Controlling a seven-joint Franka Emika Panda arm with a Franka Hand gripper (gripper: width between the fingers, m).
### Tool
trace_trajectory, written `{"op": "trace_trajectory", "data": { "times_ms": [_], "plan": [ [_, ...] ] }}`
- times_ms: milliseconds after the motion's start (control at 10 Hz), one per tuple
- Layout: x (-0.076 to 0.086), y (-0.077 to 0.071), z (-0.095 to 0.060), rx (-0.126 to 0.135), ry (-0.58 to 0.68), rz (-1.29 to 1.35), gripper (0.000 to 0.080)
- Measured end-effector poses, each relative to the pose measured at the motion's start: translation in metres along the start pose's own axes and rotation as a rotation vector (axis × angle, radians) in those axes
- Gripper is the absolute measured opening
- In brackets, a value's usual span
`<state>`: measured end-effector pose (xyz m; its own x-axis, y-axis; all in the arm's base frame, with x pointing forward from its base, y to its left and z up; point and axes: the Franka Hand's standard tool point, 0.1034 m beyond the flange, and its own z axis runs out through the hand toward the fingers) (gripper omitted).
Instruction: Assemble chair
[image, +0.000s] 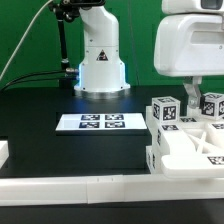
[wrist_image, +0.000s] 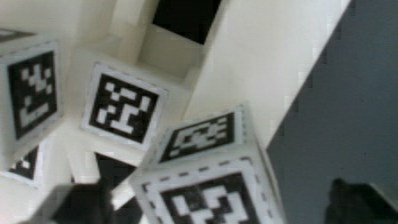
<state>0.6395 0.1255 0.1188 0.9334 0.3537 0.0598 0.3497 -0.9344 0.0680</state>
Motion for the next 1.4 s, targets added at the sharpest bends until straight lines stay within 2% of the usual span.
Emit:
{"op": "trace_trajectory", "data": {
  "times_ms": [100,200,300,500,900,1100,1200,1300,1400],
  "plan": [
    [0.000,0.000,0.000,0.000,0.000,0.028,0.0422],
    [0.000,0.000,0.000,0.000,0.000,0.039,0.0422],
    [0.000,0.000,0.000,0.002,0.000,0.135,0.0284],
    [0.000,0.000,0.000,0.003,0.000,0.277,0.0284],
    [-0.003,0.003,0.002,0.004,-0.006,0.777,0.0284],
    [-0.005,0.008,0.003,0.040,-0.019,1.045,0.0284],
    [-0.005,0.010,0.003,0.058,-0.025,1.099,0.0284],
    [-0.005,0.009,0.003,0.058,-0.024,1.078,0.0294],
    [-0.005,0.009,0.003,0.058,-0.024,1.063,0.0464]
  ]
}}
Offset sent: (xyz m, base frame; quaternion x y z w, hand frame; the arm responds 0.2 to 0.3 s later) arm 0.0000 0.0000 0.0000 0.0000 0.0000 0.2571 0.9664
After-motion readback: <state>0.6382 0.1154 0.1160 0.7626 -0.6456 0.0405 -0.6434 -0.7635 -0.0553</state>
